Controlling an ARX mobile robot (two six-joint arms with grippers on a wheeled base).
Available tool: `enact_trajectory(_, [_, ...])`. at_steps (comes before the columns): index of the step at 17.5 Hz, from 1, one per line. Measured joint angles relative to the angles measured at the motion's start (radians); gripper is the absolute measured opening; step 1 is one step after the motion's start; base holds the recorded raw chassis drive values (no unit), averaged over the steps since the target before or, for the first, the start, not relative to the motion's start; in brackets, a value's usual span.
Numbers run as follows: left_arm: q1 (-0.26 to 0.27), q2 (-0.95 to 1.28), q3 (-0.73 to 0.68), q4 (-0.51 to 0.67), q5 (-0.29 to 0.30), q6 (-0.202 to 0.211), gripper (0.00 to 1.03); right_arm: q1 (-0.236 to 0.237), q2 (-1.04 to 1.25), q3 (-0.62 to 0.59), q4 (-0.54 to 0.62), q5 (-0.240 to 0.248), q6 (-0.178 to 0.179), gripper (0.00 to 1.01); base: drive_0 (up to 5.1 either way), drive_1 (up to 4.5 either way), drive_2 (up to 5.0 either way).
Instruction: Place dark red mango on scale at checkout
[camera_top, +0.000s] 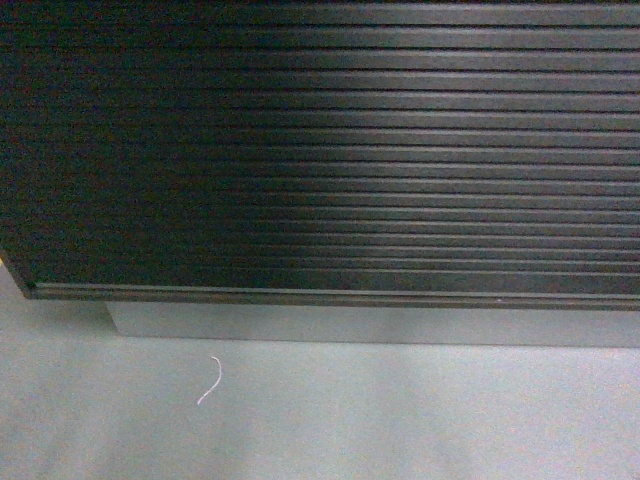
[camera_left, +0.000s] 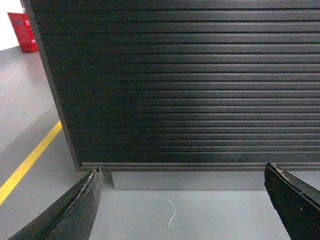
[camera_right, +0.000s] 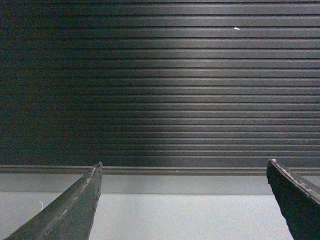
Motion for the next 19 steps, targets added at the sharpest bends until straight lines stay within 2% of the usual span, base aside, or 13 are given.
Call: enact_trajectory(19, [0.000, 0.000, 0.000, 0.000, 0.000, 0.000, 0.98, 0.000, 0.000, 0.000, -0.001, 0.000, 0.000, 0.98, -0.1, 2.36, -2.5])
